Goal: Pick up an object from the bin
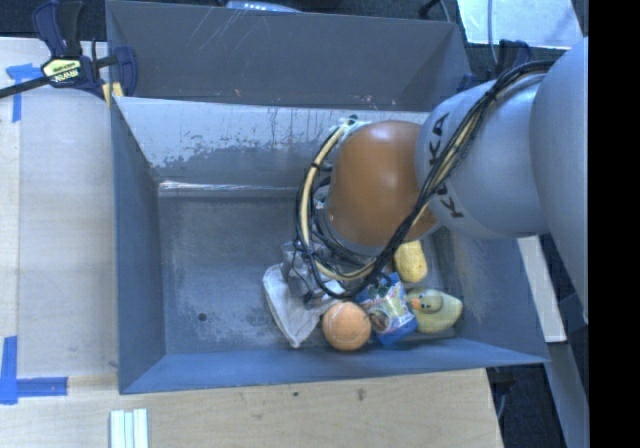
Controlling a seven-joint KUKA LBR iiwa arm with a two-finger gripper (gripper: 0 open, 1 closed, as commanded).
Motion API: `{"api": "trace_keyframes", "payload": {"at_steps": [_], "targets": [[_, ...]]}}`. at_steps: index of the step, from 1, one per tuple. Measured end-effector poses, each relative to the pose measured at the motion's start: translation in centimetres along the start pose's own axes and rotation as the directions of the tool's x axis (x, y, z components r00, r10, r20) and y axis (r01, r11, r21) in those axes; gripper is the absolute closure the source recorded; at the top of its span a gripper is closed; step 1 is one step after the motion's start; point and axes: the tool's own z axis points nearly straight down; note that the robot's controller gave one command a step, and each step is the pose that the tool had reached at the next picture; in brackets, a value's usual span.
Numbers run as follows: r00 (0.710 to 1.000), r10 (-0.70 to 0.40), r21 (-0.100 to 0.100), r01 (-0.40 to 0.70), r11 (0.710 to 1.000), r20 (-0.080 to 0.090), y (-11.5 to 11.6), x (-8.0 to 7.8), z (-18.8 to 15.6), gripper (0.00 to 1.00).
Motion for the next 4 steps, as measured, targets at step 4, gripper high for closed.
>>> {"api": "trace_keyframes", "payload": {"at_steps": [4], "targets": [[0.996, -0.092, 0.001, 0.092, 0.996, 0.003, -0.3, 0.4, -2.9, 0.0]]}}
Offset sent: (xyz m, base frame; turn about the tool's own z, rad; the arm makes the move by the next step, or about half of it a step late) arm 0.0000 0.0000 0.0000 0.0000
